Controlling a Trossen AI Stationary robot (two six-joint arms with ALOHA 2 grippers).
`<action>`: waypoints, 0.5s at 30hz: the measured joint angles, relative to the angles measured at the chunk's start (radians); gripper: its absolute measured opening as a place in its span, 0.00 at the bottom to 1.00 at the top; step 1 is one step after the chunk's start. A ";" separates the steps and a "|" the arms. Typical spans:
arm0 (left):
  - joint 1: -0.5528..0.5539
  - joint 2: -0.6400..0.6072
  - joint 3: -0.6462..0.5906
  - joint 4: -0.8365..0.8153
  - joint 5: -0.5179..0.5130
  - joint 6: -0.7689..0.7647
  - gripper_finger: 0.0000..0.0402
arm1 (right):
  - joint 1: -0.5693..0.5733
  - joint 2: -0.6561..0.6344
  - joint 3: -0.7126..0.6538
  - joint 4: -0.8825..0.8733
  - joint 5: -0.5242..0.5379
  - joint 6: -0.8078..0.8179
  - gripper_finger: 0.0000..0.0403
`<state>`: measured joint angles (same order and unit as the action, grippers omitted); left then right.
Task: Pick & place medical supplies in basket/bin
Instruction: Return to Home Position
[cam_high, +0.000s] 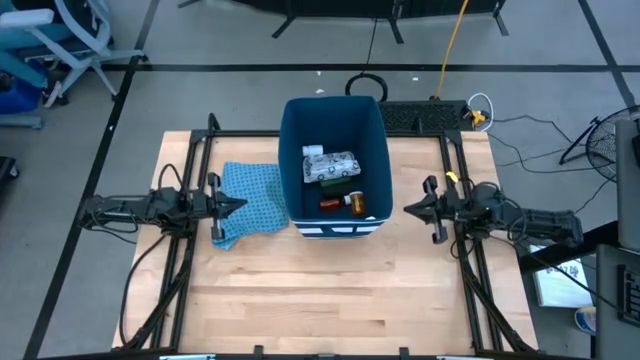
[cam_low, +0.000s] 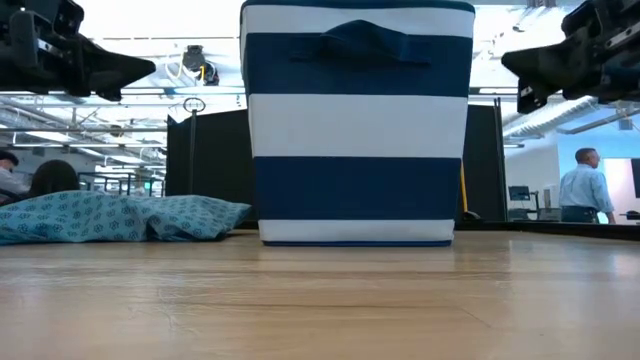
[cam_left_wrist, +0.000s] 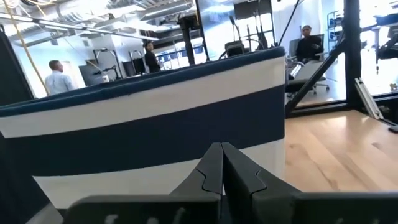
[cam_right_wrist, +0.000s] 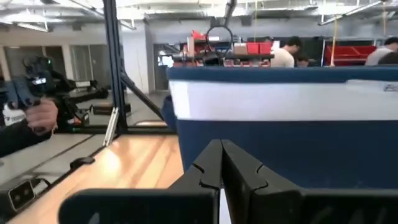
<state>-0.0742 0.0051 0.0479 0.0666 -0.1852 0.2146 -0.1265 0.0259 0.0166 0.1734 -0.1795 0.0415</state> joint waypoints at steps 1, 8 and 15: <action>0.000 0.000 0.000 -0.001 -0.004 0.000 0.01 | 0.008 0.001 0.000 -0.002 0.006 -0.011 0.00; 0.001 0.000 0.000 -0.038 -0.033 -0.011 0.01 | 0.055 0.003 -0.002 -0.020 0.022 -0.093 0.00; 0.001 0.000 0.000 -0.044 -0.026 -0.041 0.02 | 0.079 0.003 -0.002 -0.013 -0.007 -0.107 0.00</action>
<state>-0.0734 0.0051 0.0475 0.0221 -0.2114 0.1734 -0.0477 0.0288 0.0147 0.1604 -0.1862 -0.0651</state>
